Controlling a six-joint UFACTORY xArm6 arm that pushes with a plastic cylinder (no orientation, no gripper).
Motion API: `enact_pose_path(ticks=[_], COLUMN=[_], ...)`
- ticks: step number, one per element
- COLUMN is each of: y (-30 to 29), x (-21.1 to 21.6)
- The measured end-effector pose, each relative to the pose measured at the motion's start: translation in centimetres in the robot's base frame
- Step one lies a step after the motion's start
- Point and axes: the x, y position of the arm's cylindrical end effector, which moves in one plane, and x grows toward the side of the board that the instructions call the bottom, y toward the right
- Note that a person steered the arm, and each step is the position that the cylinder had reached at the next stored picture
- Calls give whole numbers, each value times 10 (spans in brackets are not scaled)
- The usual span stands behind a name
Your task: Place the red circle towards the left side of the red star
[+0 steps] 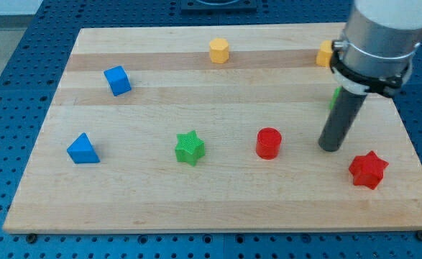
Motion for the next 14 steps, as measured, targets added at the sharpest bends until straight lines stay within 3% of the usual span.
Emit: enact_pose_path(ticks=[1,4,6,7,9,11,14], y=[-4,-119,-123,-124,-123,-56,-80], x=[0,-31,-31,18,25,25,59])
